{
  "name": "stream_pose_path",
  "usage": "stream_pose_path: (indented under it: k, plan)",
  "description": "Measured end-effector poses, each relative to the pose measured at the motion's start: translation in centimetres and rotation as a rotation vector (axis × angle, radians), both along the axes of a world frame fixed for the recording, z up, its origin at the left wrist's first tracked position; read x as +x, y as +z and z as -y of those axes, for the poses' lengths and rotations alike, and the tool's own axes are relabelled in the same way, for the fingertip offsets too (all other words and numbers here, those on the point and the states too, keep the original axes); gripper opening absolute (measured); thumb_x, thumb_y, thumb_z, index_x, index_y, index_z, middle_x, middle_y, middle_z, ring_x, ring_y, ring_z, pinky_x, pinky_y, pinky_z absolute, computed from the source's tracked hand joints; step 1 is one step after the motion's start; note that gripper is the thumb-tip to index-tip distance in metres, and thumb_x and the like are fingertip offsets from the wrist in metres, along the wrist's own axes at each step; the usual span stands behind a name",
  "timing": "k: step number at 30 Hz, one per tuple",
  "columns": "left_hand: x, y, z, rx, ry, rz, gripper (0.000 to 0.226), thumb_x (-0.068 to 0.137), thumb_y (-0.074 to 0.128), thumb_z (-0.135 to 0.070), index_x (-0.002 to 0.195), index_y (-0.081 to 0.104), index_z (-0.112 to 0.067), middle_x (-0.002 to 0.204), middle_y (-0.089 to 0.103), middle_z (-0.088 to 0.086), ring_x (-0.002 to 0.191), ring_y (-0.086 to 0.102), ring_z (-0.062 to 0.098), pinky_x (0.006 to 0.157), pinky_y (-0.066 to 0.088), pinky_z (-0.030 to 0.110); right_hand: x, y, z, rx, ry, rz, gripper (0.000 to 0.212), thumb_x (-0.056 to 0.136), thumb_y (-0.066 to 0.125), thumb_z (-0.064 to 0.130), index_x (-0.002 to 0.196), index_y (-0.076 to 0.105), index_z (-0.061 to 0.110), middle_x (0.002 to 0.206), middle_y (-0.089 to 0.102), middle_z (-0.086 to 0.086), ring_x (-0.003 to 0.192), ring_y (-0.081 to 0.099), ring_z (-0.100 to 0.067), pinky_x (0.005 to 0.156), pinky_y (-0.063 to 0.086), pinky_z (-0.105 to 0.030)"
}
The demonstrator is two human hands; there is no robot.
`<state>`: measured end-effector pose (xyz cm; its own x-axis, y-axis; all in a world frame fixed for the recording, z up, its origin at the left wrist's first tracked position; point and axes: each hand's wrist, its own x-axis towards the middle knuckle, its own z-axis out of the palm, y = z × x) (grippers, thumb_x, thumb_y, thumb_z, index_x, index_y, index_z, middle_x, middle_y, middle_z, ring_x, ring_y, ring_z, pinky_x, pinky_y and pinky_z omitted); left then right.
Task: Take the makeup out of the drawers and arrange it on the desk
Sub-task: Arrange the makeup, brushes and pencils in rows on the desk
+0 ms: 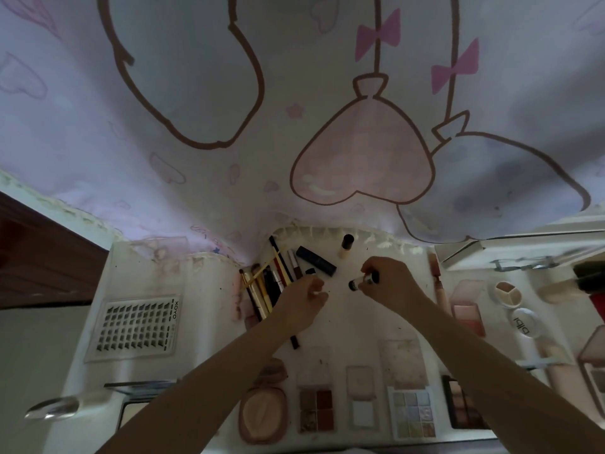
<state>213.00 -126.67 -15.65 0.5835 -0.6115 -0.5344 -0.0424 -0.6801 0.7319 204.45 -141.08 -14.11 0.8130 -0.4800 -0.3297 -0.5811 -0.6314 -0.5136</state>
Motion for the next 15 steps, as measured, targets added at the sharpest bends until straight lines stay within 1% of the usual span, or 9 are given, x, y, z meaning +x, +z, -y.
stream_pose_path:
  k: [1, 2, 3, 5, 6, 8, 10, 13, 15]
  plan:
    - [0.5, -0.1, -0.1, 0.006, -0.001, 0.061, 0.028, 0.095, 0.045, -0.013, 0.121, 0.05, -0.005, 0.093, 0.058, -0.003, 0.076, 0.059, 0.011, 0.057, 0.044, 0.005, 0.7, -0.5, 0.1, -0.042, -0.02, -0.025, 0.028, 0.086, 0.053, 0.009, 0.113, 0.056, 0.003, 0.105, 0.061, -0.012, 0.098, 0.056, -0.023, 0.068, 0.03, -0.012]
    - [1.0, -0.2, -0.1, 0.019, -0.015, 0.13, 0.026, 0.096, 0.044, -0.013, 0.119, 0.051, -0.004, 0.086, 0.056, -0.004, 0.07, 0.055, 0.006, 0.052, 0.041, 0.003, 1.4, -0.9, 0.1, -0.066, -0.042, -0.032, 0.026, 0.086, 0.051, 0.008, 0.111, 0.056, 0.001, 0.101, 0.059, -0.014, 0.094, 0.055, -0.024, 0.068, 0.03, -0.014]
    - [1.5, -0.2, 0.1, 0.037, -0.039, 0.208, 0.025, 0.096, 0.043, -0.012, 0.117, 0.052, -0.003, 0.088, 0.058, 0.0, 0.072, 0.057, 0.009, 0.056, 0.041, 0.005, 2.0, -1.4, 0.0, -0.081, -0.059, -0.027, 0.021, 0.086, 0.049, 0.006, 0.105, 0.057, 0.001, 0.093, 0.057, -0.013, 0.087, 0.053, -0.024, 0.066, 0.03, -0.016]
    - [2.3, -0.2, 0.5, 0.086, -0.099, 0.325, 0.024, 0.095, 0.043, -0.013, 0.114, 0.054, -0.003, 0.106, 0.061, 0.011, 0.094, 0.059, 0.021, 0.074, 0.043, 0.019, 2.9, -2.2, -0.1, -0.1, -0.097, -0.015, 0.008, 0.084, 0.048, 0.003, 0.079, 0.054, 0.005, 0.074, 0.045, -0.005, 0.075, 0.044, -0.02, 0.057, 0.028, -0.019]
    - [2.7, -0.2, 0.7, 0.118, -0.122, 0.352, 0.025, 0.095, 0.043, -0.015, 0.115, 0.054, -0.003, 0.112, 0.059, 0.012, 0.102, 0.057, 0.023, 0.08, 0.044, 0.024, 3.3, -2.6, -0.2, -0.101, -0.111, -0.014, 0.018, 0.084, 0.049, 0.002, 0.067, 0.046, 0.01, 0.068, 0.04, -0.002, 0.073, 0.041, -0.019, 0.052, 0.025, -0.019]
    - [3.2, -0.5, 1.1, 0.155, -0.166, 0.385, 0.028, 0.095, 0.043, -0.017, 0.119, 0.051, -0.005, 0.121, 0.055, 0.012, 0.11, 0.054, 0.023, 0.088, 0.043, 0.027, 3.8, -3.3, -0.1, -0.114, -0.119, -0.014, 0.024, 0.083, 0.05, 0.002, 0.065, 0.038, 0.011, 0.069, 0.038, -0.003, 0.072, 0.039, -0.018, 0.05, 0.025, -0.022]
    - [3.8, -0.9, 1.2, 0.172, -0.203, 0.402, 0.031, 0.095, 0.042, -0.017, 0.124, 0.049, -0.005, 0.126, 0.052, 0.011, 0.116, 0.05, 0.022, 0.091, 0.041, 0.026, 4.1, -3.7, 0.1, -0.145, -0.123, -0.029, 0.026, 0.083, 0.052, 0.004, 0.063, 0.036, 0.011, 0.068, 0.037, -0.002, 0.067, 0.038, -0.015, 0.049, 0.028, -0.016]
    - [4.5, -1.4, 1.5, 0.188, -0.247, 0.429, 0.033, 0.096, 0.041, -0.016, 0.126, 0.046, -0.006, 0.128, 0.051, 0.01, 0.118, 0.048, 0.022, 0.093, 0.039, 0.026, 4.4, -4.2, 0.1, -0.157, -0.13, -0.039, 0.043, 0.083, 0.052, 0.003, 0.055, 0.022, 0.019, 0.06, 0.027, 0.005, 0.054, 0.027, -0.005, 0.051, 0.031, -0.013]
    - [4.9, -1.8, 1.6, 0.203, -0.274, 0.457, 0.034, 0.095, 0.042, -0.015, 0.127, 0.045, -0.006, 0.128, 0.05, 0.011, 0.118, 0.047, 0.022, 0.093, 0.038, 0.027, 4.5, -4.4, 0.1, -0.148, -0.139, -0.032, 0.041, 0.082, 0.052, 0.003, 0.056, 0.025, 0.018, 0.06, 0.027, 0.005, 0.054, 0.026, -0.006, 0.052, 0.032, -0.014]
